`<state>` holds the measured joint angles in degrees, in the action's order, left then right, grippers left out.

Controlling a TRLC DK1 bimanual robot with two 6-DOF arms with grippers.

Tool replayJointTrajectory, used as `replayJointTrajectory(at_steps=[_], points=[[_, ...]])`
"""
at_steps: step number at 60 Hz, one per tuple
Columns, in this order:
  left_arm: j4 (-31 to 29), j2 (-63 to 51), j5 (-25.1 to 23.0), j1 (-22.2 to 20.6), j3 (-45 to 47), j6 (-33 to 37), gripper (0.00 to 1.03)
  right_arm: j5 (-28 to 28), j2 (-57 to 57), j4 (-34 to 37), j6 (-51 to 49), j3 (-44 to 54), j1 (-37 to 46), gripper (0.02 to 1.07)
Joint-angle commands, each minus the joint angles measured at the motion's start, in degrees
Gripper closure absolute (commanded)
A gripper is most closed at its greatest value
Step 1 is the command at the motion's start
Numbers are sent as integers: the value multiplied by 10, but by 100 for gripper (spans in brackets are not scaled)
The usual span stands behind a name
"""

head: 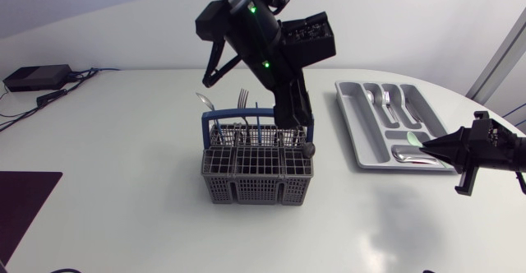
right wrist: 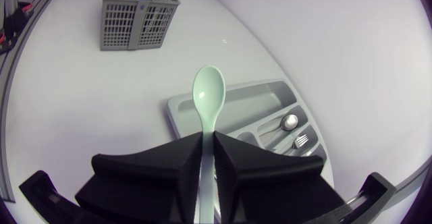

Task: Unload the cutlery basket into the drawer organizer.

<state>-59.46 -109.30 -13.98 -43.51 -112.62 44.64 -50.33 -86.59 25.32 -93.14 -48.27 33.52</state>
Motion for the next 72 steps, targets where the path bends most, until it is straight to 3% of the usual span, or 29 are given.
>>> replayJointTrajectory(at_steps=[1,20,38,44,51,57,63,72], points=[[1,27,3,4,15,15,7,17,-54,31,-105,-42,6,91],[1,96,11,3,89,8,7,104,-191,60,-275,-148,4,92],[8,128,13,-5,145,-3,7,173,-267,61,-294,-235,-29,91],[8,131,13,-5,155,-2,7,185,-277,48,-294,-232,-37,82],[8,136,13,-4,163,2,7,187,-274,39,-289,-223,-42,63],[9,145,13,-2,177,8,7,182,-247,42,-276,-213,-43,41],[12,162,13,0,199,13,7,173,-206,48,-225,-213,-50,34],[15,196,13,1,231,21,7,146,-108,101,-121,-201,-75,34]])
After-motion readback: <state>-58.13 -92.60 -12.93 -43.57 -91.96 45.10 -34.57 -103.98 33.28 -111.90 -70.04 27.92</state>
